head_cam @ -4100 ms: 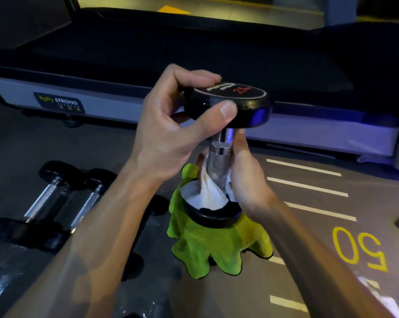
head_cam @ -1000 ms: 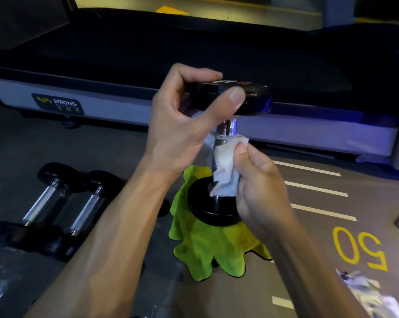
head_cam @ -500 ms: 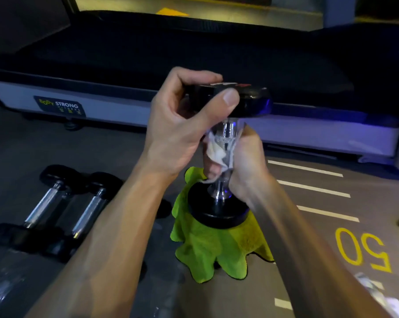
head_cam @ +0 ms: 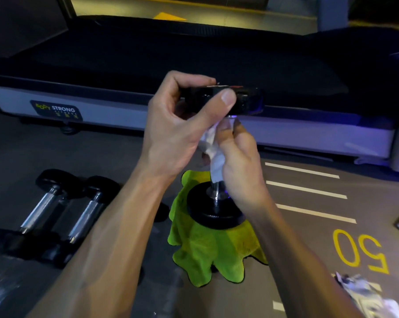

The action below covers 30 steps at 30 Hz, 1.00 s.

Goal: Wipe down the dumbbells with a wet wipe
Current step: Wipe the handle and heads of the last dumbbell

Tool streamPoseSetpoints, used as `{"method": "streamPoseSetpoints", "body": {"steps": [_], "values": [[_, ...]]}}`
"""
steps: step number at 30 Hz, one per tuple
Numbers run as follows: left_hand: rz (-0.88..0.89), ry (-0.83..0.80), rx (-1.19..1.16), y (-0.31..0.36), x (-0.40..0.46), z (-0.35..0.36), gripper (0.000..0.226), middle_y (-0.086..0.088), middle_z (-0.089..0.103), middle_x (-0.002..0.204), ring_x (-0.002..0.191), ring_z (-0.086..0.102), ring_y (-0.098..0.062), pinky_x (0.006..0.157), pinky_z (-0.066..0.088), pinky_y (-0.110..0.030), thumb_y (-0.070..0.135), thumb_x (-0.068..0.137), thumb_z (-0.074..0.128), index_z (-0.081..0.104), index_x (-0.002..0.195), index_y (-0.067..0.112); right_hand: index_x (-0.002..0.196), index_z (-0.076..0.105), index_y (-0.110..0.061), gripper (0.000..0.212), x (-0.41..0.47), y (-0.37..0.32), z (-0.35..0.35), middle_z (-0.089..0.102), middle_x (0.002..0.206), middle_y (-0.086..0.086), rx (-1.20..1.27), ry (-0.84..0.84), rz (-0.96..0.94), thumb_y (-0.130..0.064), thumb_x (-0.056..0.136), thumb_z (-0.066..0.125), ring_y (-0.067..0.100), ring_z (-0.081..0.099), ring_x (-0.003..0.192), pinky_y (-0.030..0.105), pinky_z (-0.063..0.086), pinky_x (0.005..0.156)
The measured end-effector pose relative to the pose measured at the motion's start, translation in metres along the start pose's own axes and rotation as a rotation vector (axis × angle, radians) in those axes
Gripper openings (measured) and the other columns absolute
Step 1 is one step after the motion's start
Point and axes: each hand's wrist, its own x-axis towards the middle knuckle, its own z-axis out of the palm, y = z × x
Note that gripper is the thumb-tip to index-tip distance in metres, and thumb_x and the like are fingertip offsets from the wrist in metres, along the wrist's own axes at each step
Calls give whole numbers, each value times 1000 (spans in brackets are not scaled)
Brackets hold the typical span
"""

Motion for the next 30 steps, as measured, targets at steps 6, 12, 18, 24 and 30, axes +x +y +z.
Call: {"method": "streamPoseSetpoints", "body": {"steps": [6, 12, 18, 24, 30], "values": [[-4, -44, -49, 2, -1, -4, 32, -3, 71, 116, 102, 70, -5, 86, 55, -21, 30, 83, 77, 63, 107, 14, 92, 68, -5, 31, 2, 1, -1, 68, 68, 1, 453, 46, 373, -33, 96, 54, 16, 56, 50, 27, 42, 50], [37, -18, 18, 3, -3, 4, 34, -11, 73, 115, 106, 71, -23, 94, 58, -35, 34, 82, 81, 64, 105, 16, 104, 49, -14, 24, -10, 1, 10, 63, 81, -3, -418, 194, -115, -37, 97, 45, 24, 60, 74, 38, 46, 66], [39, -57, 33, 6, -3, 1, 34, -6, 74, 119, 111, 72, -19, 97, 58, -39, 33, 80, 83, 65, 104, 18, 70, 55, -11, 25, 11, -20, -4, 49, 46, -9, 96, 15, 166, -8, 93, 61, 7, 47, 40, 23, 36, 45], [9, -56, -5, 8, -3, 1, 34, -7, 74, 119, 106, 72, -13, 85, 58, -27, 33, 80, 82, 65, 103, 17, 80, 61, -4, 9, 15, -15, -6, 42, 53, 6, 360, -85, 336, -10, 88, 61, 14, 37, 38, 22, 26, 46], [28, -31, 19, 3, -3, -1, 34, -9, 73, 117, 107, 71, -17, 93, 57, -32, 32, 83, 81, 64, 106, 14, 101, 48, -17, 17, -10, -13, 18, 62, 84, -3, -626, 268, -12, -31, 102, 57, 29, 62, 83, 39, 42, 66]]}}
